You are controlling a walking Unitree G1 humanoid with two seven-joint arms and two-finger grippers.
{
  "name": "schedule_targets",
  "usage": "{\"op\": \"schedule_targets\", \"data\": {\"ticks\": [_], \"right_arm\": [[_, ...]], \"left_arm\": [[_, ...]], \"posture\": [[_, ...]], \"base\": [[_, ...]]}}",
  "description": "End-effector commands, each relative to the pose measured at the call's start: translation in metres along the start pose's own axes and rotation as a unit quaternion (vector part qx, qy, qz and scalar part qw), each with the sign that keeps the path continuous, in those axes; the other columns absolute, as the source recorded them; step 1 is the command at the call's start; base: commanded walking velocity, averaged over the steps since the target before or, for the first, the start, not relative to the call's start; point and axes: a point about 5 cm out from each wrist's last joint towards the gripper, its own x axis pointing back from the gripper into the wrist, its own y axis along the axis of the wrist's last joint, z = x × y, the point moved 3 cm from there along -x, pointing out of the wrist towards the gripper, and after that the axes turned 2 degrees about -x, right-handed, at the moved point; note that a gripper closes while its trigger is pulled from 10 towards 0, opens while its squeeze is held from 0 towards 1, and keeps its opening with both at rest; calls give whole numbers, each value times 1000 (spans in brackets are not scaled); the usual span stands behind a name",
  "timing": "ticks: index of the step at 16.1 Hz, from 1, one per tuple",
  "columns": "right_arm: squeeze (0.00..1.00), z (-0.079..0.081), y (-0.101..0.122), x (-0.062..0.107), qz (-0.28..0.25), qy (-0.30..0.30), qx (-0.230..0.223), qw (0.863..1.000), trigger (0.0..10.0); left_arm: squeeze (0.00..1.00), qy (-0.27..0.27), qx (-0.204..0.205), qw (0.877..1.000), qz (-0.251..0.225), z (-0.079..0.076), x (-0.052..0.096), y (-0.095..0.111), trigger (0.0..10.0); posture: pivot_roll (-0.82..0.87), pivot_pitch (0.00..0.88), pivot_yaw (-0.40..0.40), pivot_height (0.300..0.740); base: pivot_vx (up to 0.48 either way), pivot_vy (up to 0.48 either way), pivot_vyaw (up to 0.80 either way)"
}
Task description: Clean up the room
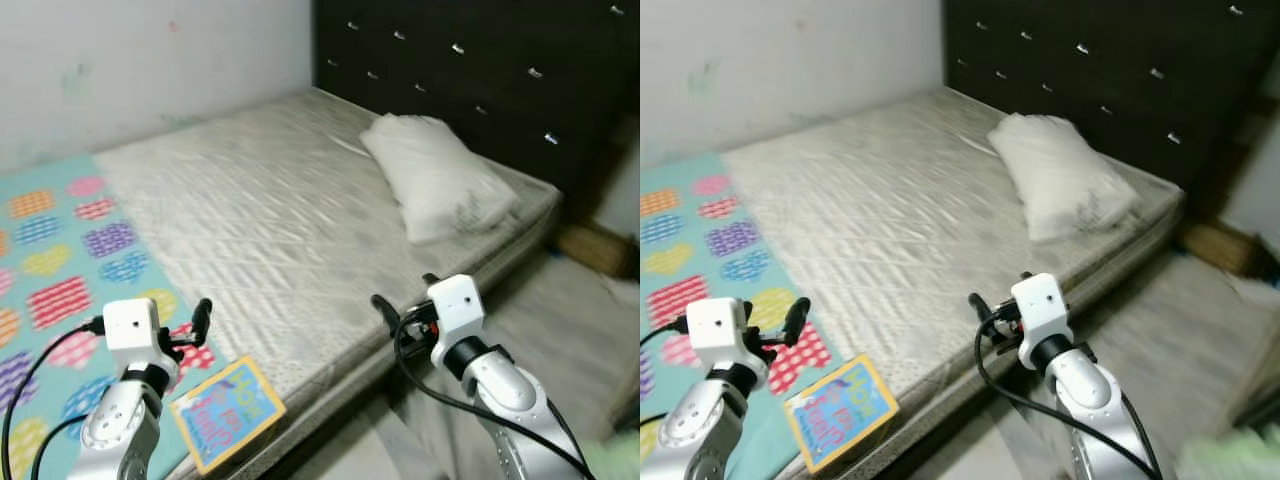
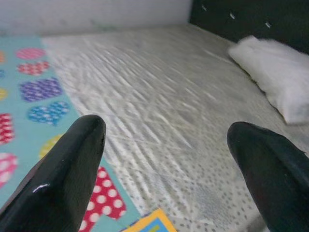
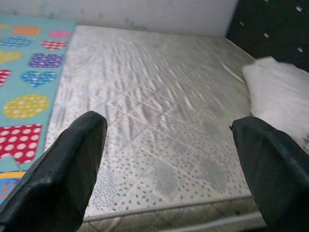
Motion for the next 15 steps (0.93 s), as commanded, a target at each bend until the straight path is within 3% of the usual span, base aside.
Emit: {"op": "schedule_targets", "data": {"ticks": [1, 8, 11, 15], "right_arm": [[0, -5, -2, 3, 4, -6, 5, 1000, 10000], [0, -7, -3, 4, 4, -10, -3, 1000, 10000], [0, -4, -1, 5, 0, -2, 10, 1000, 10000], [0, -5, -1, 5, 1, -2, 7, 1000, 10000]], "left_arm": [[0, -5, 5, 1000, -1, -4, 0, 1, 10000], [0, -19, 13, 1000, -4, -8, 0, 1, 10000], [0, -37, 19, 999, -11, -13, 2, 3, 10000], [0, -42, 20, 999, -12, -14, 2, 3, 10000]], "posture": [[-140, 0, 17, 740], [-144, 0, 15, 740], [-145, 0, 14, 740], [-147, 0, 13, 740]], "base": [[0, 0, 800], [0, 0, 0], [0, 0, 800], [276, 0, 0]]}}
